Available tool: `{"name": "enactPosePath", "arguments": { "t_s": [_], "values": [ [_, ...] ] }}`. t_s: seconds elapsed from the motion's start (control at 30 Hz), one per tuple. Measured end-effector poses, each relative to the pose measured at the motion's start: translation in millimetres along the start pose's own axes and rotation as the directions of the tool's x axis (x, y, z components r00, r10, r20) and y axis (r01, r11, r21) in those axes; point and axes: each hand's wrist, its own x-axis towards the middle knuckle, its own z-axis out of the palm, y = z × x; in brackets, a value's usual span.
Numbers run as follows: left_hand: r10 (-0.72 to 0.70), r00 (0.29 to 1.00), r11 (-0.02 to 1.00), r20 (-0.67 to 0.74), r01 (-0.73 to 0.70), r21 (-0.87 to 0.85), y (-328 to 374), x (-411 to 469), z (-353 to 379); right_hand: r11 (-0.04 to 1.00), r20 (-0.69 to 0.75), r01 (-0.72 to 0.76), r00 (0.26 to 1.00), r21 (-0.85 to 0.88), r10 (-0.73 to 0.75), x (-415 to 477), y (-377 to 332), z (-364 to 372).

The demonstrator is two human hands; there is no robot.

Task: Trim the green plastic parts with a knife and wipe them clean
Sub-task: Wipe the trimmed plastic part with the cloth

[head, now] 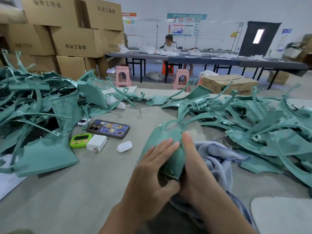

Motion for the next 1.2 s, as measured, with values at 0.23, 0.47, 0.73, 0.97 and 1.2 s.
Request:
{"name": "enactPosePath", "arguments": {
  "t_s": [0.23, 0.47, 0.73, 0.97, 1.2],
  "values": [
    [-0.237, 0.917, 0.964, -0.320, 0.263, 0.039, -3, 6, 1, 0.935, 0.035, 0.136, 0.991, -0.327, -0.132, 3, -28, -43],
    [-0.270, 0.870, 0.962, -0.412, 0.259, -0.082, -7, 3, 1, 0.837, 0.079, 0.189, 0.982, -0.514, -0.173, 1, -24, -45],
    [-0.526, 0.761, 0.817, -0.379, 0.330, -0.472, -20, 10, -4, 0.374, 0.077, 0.339, 0.821, -0.863, -0.566, 14, -3, -42],
    [-0.601, 0.789, 0.533, -0.125, 0.280, -0.798, -15, 13, -8, 0.529, -0.010, 0.295, 0.867, -0.796, -0.498, 22, -5, -48],
    [-0.611, 0.748, 0.583, -0.259, 0.204, -0.786, -14, 19, -20, 0.049, 0.116, 0.234, 0.638, -0.971, -0.761, 4, -21, -45]
  ]
}}
